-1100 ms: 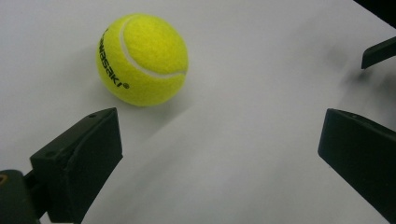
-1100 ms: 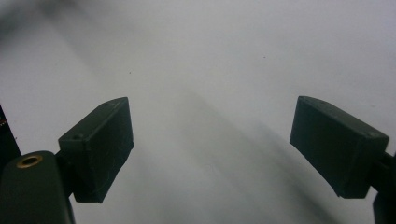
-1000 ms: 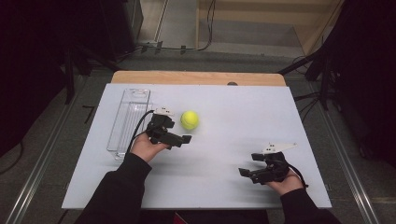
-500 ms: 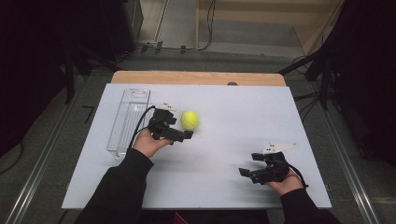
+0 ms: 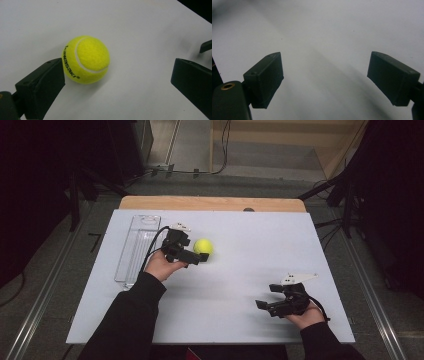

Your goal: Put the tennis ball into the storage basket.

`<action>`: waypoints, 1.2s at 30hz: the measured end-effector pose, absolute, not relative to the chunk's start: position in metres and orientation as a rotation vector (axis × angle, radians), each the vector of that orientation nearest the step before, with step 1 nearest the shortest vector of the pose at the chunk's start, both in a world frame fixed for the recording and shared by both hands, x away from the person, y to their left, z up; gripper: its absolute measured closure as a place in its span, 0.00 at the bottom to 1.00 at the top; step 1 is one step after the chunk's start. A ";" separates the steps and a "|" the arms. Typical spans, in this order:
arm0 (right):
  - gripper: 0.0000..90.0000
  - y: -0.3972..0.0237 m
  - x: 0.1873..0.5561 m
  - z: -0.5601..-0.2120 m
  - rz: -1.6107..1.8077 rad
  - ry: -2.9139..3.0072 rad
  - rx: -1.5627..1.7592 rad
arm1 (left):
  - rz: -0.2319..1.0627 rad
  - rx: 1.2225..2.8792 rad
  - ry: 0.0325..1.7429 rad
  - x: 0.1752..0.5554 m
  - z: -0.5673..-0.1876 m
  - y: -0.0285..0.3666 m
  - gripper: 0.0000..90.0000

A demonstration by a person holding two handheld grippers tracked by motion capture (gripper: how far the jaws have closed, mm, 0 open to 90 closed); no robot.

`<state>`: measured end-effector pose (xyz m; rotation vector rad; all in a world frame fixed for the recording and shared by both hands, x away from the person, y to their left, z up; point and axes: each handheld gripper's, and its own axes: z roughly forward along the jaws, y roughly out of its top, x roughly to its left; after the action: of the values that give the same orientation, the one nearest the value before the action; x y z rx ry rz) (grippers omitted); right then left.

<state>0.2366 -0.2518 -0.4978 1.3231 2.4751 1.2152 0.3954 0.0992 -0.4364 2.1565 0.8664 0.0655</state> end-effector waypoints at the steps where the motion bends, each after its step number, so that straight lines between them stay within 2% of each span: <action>1: 0.13 -0.252 0.237 -0.498 1.216 2.475 1.322 | 0.067 2.156 0.866 0.397 -0.436 0.098 0.00; 36: 0.13 -0.251 0.236 -0.497 1.230 2.482 1.312 | 0.111 2.190 0.919 0.446 -0.436 0.069 0.00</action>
<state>0.2355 -0.2510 -0.4973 1.3116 2.4820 1.2299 0.4461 0.0693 -0.4358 2.1896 0.9191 0.1107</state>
